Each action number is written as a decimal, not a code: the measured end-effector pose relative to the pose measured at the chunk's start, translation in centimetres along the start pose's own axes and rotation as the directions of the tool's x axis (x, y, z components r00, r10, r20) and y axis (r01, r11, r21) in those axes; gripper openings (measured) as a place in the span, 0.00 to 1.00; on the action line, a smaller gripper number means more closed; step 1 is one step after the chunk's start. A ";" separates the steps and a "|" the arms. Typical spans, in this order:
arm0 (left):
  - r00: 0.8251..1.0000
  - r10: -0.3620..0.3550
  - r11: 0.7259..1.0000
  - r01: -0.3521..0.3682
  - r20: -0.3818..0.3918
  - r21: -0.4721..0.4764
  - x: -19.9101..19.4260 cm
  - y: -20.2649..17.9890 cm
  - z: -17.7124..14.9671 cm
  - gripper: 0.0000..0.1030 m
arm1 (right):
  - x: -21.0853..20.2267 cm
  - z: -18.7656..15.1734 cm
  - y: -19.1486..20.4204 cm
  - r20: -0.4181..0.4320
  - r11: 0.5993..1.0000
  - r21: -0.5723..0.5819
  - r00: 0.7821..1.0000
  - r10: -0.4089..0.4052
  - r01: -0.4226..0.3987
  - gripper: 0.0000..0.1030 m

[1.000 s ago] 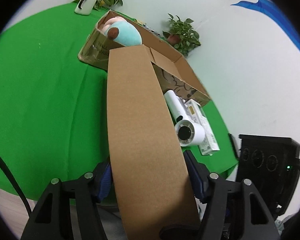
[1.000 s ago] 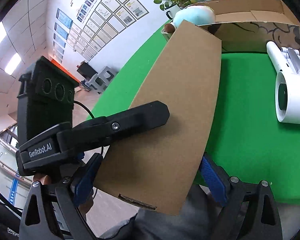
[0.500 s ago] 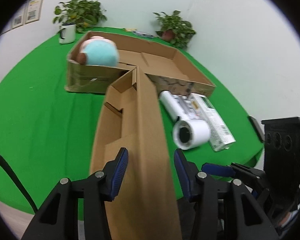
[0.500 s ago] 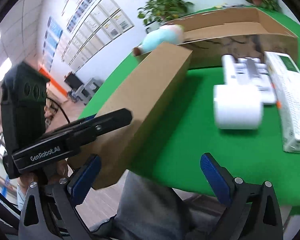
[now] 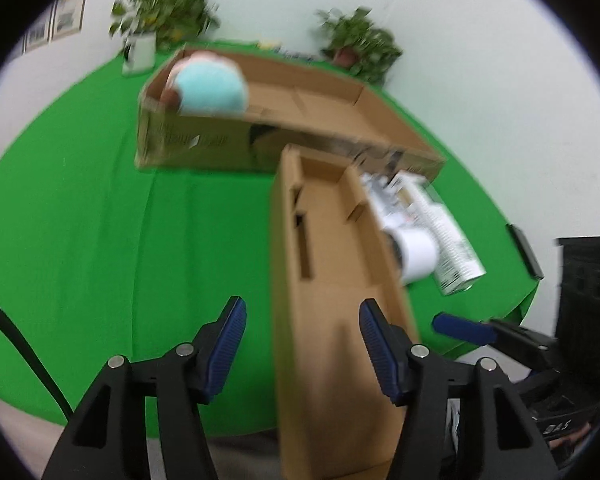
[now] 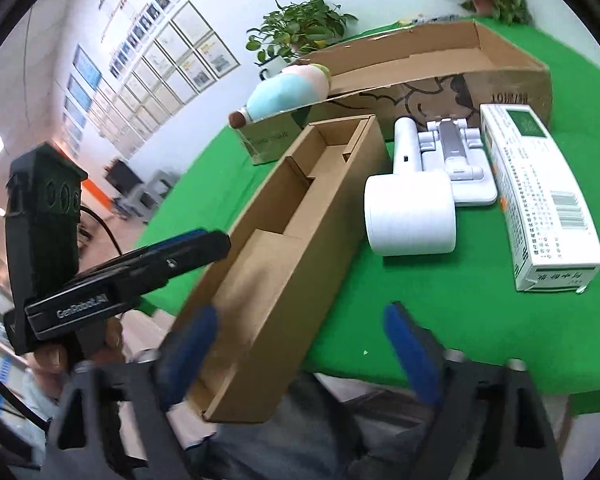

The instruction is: Organize objects

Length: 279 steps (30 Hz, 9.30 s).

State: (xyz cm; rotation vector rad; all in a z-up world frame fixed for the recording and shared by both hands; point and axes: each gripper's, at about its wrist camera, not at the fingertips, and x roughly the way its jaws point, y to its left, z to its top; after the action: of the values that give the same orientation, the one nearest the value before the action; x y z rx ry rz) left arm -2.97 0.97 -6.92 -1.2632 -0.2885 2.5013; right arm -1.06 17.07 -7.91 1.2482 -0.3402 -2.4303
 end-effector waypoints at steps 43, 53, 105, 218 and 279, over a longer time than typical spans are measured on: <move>0.993 0.105 0.993 -0.103 0.050 -0.049 -0.7 -0.1 0.3 0.16 | 2.9 2.1 5.5 0.124 0.956 -0.148 0.964 -0.237 0.254 0.09; 0.981 0.112 0.994 -0.113 0.159 -0.007 -3.6 -2.0 2.9 0.15 | -0.7 4.1 6.6 0.243 0.954 -0.136 0.942 -0.231 0.268 0.08; 0.964 0.187 0.964 -0.217 0.186 0.154 6.1 -1.9 28.4 0.14 | 5.9 37.1 -2.3 0.265 0.952 -0.090 0.928 -0.261 0.294 0.09; 0.982 -0.020 0.998 0.031 0.187 -0.052 3.6 -1.4 8.6 0.82 | -0.9 4.7 -2.3 0.181 0.948 -0.204 0.961 -0.208 0.243 0.84; 0.945 -0.281 0.958 0.266 -0.168 -0.104 11.7 -1.5 8.1 0.34 | 3.7 2.4 1.4 0.123 0.933 -0.208 0.954 -0.273 0.294 0.63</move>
State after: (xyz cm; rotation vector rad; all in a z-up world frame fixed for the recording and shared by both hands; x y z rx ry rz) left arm -15.72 6.45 -10.34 -1.3673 -0.4884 2.1450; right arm -4.68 14.31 -8.69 1.1544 0.0995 -2.6839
